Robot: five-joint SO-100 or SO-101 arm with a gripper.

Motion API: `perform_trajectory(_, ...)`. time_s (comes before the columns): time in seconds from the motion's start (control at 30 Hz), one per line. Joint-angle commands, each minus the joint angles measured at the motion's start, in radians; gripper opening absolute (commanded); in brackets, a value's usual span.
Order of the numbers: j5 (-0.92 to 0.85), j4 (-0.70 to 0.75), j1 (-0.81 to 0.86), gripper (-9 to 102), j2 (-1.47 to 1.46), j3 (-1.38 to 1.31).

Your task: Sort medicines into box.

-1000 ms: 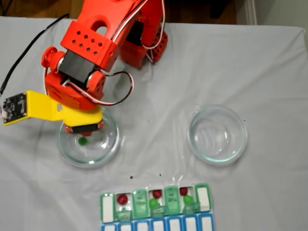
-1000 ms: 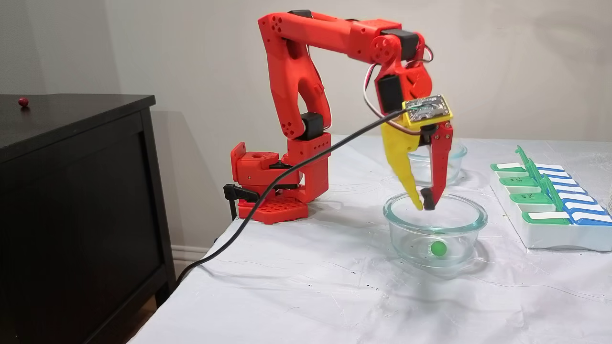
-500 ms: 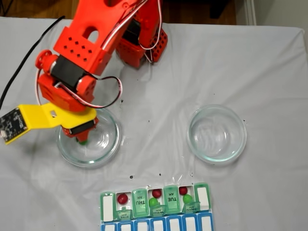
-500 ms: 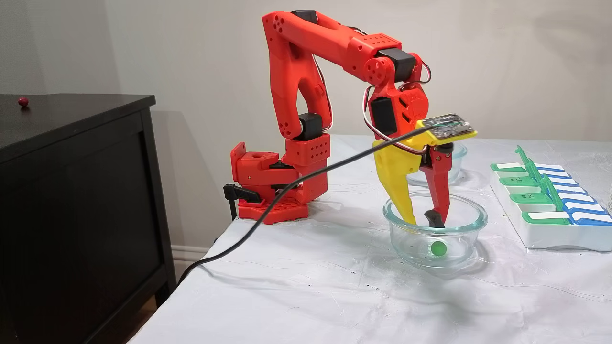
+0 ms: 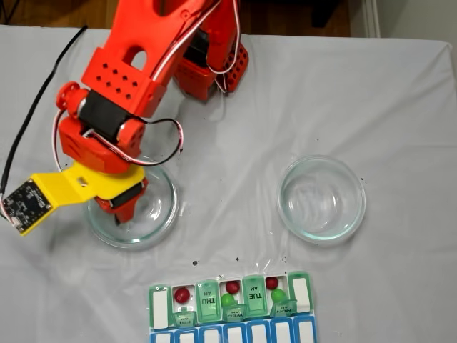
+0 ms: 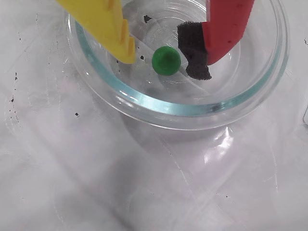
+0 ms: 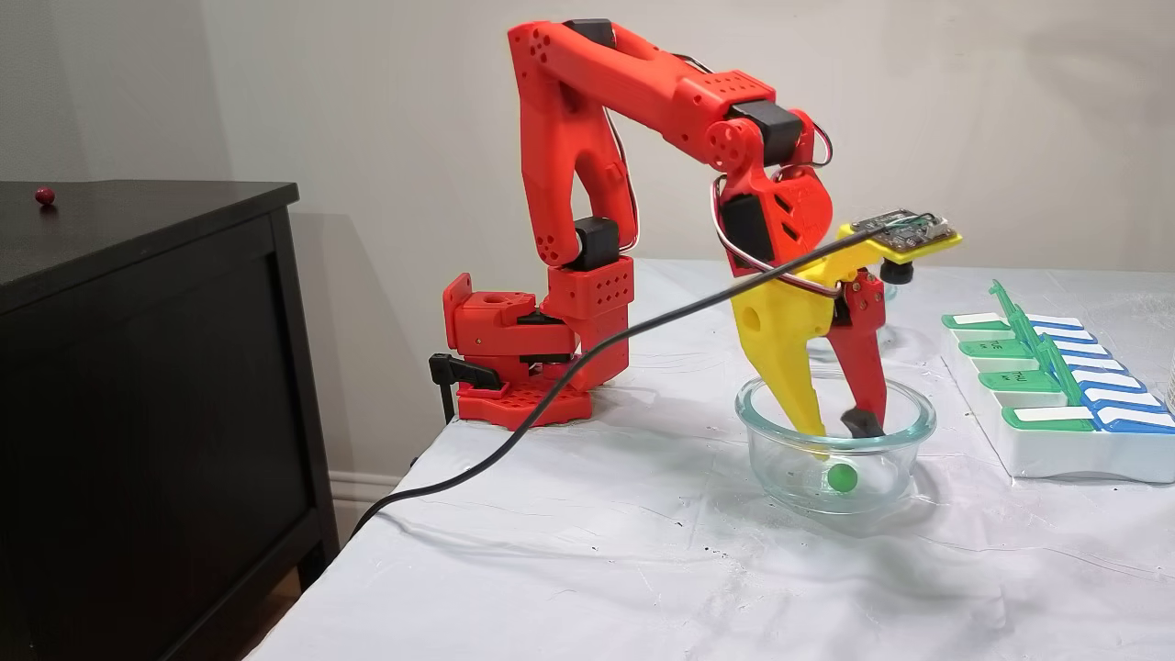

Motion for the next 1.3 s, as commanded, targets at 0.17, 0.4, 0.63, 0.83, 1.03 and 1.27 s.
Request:
perform_trajectory(0.17, 0.002, -0.058, -0.018, 21, -0.005, 0.014)
perform_trajectory(0.4, -0.014, -0.127, -0.015, 20, 0.012, 0.077)
perform_trajectory(0.63, -0.020, -0.158, -0.018, 20, 0.005, 0.091)
perform_trajectory(0.83, -0.021, -0.178, -0.020, 19, -0.017, 0.092)
perform_trajectory(1.03, -0.015, -0.175, -0.028, 16, -0.035, 0.086)
perform_trajectory(1.27, -0.017, -0.170, -0.032, 14, -0.044, 0.083)
